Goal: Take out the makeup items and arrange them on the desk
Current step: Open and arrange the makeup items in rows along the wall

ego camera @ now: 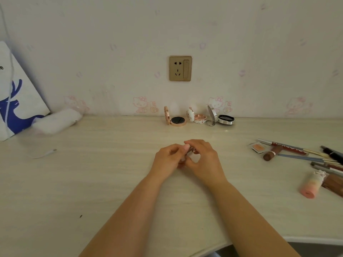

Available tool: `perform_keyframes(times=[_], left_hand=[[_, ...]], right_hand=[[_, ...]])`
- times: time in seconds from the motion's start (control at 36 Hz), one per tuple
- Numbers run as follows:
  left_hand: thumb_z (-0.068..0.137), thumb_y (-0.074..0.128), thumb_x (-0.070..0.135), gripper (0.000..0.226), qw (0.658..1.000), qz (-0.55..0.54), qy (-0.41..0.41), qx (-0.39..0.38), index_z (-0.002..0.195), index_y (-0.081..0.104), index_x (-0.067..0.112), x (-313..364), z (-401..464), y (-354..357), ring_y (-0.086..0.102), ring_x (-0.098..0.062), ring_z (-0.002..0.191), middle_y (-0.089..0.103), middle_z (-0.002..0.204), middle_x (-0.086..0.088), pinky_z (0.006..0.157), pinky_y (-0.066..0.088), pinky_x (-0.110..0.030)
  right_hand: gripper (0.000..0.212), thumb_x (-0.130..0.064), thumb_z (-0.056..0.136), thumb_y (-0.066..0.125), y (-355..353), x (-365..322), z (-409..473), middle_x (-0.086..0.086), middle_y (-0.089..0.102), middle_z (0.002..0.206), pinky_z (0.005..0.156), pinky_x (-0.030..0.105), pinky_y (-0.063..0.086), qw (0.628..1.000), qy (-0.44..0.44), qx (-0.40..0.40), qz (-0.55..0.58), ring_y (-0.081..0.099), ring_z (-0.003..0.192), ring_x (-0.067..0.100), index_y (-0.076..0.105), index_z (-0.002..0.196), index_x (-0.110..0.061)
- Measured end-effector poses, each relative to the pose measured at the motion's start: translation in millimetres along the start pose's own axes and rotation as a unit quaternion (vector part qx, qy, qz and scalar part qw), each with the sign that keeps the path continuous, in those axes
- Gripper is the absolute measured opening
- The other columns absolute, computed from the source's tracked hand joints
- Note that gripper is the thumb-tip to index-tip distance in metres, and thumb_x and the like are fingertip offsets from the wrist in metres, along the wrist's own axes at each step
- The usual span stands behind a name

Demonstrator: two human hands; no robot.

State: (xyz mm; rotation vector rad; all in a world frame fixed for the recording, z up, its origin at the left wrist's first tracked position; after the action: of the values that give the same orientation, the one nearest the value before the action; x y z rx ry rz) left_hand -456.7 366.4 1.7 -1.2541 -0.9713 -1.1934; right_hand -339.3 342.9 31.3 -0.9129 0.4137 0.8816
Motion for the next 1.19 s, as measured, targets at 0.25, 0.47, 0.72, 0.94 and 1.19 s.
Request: perform_keyframes(times=[0.25,0.47,0.72,0.94,1.19], left_hand=[[0.081,0.073,0.018,0.038,0.996,-0.085,-0.02,0.009,0.117,0.063,0.014,-5,-2,-8,0.066,-0.012,0.102,0.068,0.112,-0.004,0.094,0.052,-0.03],[0.081,0.071,0.014,0.049,0.996,0.001,0.086,-0.033,0.118,0.054,0.04,13,-7,2,0.049,0.012,0.116,0.058,0.118,0.026,0.1,0.039,-0.019],[0.074,0.078,0.025,0.053,0.981,0.132,0.136,0.035,0.121,0.058,0.036,23,-11,-2,0.05,0.011,0.111,0.06,0.114,0.024,0.098,0.039,-0.016],[0.069,0.081,0.032,0.049,0.962,0.197,0.167,0.094,0.115,0.064,0.03,35,-18,-8,0.054,0.011,0.095,0.067,0.109,0.018,0.09,0.045,-0.014],[0.066,0.083,0.026,0.054,0.975,0.164,0.126,0.082,0.117,0.065,0.028,28,-15,-7,0.057,0.011,0.095,0.067,0.109,0.017,0.084,0.05,-0.013]], right_hand=[[0.04,-0.004,0.087,0.058,1,24,-1,-0.009,0.058,0.114,0.082,0.011,0.049,0.971,0.158,0.008,0.181,0.06,0.095,0.001,0.054,0.124,-0.019],[0.037,-0.027,0.1,0.033,30,19,-14,0.006,0.063,0.066,0.049,0.025,0.051,0.784,0.334,-0.132,0.506,0.061,0.054,0.015,0.062,0.088,-0.007],[0.029,-0.021,0.098,0.04,19,20,-10,0.011,0.068,0.087,0.081,0.034,0.054,0.881,0.271,-0.116,0.371,0.065,0.084,0.019,0.068,0.09,-0.016],[0.037,-0.026,0.101,0.031,13,13,-6,0.017,0.067,0.09,0.078,0.038,0.052,0.951,0.195,-0.101,0.216,0.061,0.078,0.022,0.065,0.091,-0.016],[0.045,-0.02,0.101,0.028,11,18,-7,0.004,0.054,0.063,0.057,0.016,0.039,0.952,0.217,-0.098,0.194,0.05,0.061,0.014,0.053,0.064,-0.012]])
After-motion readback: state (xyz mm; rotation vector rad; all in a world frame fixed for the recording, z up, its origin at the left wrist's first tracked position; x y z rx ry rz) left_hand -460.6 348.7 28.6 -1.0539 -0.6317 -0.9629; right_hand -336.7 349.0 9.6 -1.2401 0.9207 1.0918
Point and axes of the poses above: each hand's wrist, its own z-axis towards the middle knuckle, its own y-axis out of the palm, x = y × z, the point moved 8 cm from there along z, towards the middle knuckle
